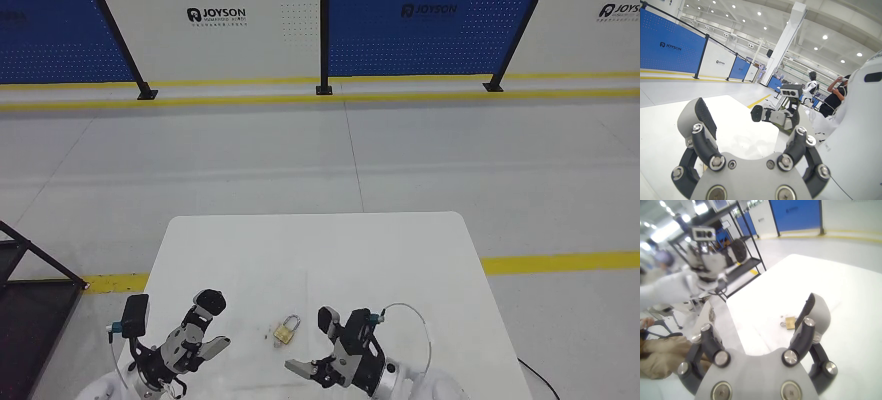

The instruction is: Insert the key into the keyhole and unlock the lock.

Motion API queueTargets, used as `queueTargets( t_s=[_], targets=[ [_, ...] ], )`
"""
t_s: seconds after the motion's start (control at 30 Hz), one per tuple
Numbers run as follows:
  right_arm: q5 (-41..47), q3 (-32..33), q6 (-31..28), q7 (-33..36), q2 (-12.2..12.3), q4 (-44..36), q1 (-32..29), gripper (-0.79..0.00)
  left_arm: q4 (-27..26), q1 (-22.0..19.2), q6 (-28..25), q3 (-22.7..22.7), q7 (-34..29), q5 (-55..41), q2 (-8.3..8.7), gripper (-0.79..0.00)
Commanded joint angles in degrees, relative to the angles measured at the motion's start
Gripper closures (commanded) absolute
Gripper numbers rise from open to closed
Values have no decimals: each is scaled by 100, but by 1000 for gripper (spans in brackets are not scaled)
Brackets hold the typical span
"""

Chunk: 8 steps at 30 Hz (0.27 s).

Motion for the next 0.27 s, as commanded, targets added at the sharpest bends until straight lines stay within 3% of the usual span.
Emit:
queueTargets(
  t_s=[0.0, 0.23],
  targets=[
    [0, 0, 0, 0, 0, 0, 0, -785, 0, 0, 0, 0, 0, 0, 0, -785],
    [10, -2, 19, 40, -2, 12, 35, -785, 0, 0, 0, 0, 0, 0, 0, -785]
  ],
)
